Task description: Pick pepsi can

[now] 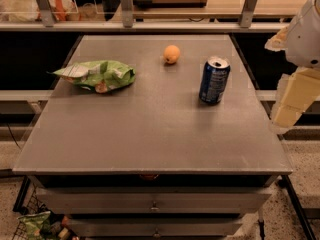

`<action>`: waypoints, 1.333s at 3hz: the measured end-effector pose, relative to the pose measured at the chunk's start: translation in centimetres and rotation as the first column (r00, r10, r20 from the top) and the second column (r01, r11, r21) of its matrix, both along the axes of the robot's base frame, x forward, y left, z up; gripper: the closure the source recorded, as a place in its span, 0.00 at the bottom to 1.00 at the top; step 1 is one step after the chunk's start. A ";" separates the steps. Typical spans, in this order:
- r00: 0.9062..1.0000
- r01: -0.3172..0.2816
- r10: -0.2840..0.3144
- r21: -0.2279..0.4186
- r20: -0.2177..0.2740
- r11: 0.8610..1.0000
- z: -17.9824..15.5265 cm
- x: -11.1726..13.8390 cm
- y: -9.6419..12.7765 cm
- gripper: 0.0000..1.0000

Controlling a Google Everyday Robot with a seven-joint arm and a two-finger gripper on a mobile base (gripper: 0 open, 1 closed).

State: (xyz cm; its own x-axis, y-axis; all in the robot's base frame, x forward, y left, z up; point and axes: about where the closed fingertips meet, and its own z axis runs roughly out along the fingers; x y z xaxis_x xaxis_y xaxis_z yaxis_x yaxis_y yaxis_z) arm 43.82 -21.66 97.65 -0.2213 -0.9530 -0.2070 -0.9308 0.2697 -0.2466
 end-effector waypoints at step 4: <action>0.983 0.167 -0.181 0.295 0.021 0.941 -2.6 10.2 0.7 0.00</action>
Offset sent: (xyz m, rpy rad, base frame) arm 0.0422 0.0017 -0.0077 0.1320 -0.0075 -0.1446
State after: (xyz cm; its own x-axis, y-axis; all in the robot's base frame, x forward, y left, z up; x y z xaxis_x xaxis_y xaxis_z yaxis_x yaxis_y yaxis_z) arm 54.05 -20.96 95.02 -0.3616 -0.7974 -0.4831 -0.8520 0.4931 -0.1760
